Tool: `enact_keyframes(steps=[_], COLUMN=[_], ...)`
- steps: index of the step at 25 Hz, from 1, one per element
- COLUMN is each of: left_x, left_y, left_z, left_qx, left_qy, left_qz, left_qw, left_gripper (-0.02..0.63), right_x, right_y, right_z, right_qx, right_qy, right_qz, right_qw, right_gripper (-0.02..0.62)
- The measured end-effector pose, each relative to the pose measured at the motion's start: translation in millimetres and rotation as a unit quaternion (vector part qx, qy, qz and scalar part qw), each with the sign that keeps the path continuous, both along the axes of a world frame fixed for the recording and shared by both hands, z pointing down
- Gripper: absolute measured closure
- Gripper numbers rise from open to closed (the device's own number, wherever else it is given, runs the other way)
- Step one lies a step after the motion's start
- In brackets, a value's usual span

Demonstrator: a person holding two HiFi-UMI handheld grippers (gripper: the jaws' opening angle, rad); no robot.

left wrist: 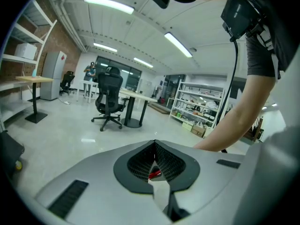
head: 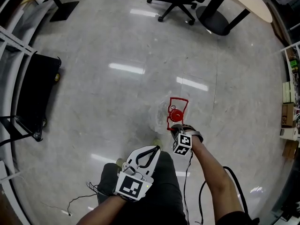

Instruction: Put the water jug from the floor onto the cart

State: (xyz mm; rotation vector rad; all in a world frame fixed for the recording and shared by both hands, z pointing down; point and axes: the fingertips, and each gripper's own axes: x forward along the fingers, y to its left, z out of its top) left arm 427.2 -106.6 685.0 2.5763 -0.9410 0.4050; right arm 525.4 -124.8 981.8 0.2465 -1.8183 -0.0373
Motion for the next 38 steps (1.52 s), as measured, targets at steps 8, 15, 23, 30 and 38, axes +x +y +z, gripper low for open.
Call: enact_keyframes(steps=[8,15,23,30,38], left_x=[-13.4,-8.1,1.5,-43.0,-127.8], left_y=[9.4,10.6,-22.5,-38.9,-52.0], left_z=[-67.7,-173.2,-263.9,-302.3,-310.0], left_qx=[-0.009,-0.001,0.045,0.08,0.094], left_qy=[0.003,-0.002,-0.001,-0.01,-0.017], left_qz=[-0.011,-0.014,-0.077,-0.177,-0.244], left_qw=[0.9999,0.9999,0.996,0.981,0.965], left_gripper=[0.606,0.606,0.606,0.606,0.606], right_x=[-8.5,-40.2,-73.9,-128.9,-208.8], right_y=[-16.4,-7.5,-22.4,-50.1,-83.3], right_z=[-98.0,-245.0,-355.7,-402.9,-421.6], right_qx=[-0.04,-0.073,-0.064,-0.049,-0.042], right_qy=[-0.05,-0.104,-0.146,-0.156,-0.153], right_qz=[0.129,0.173,0.127,0.052,0.0], right_qw=[0.99,0.977,0.979,0.985,0.987], right_gripper=[0.558,0.558,0.558,0.558,0.558])
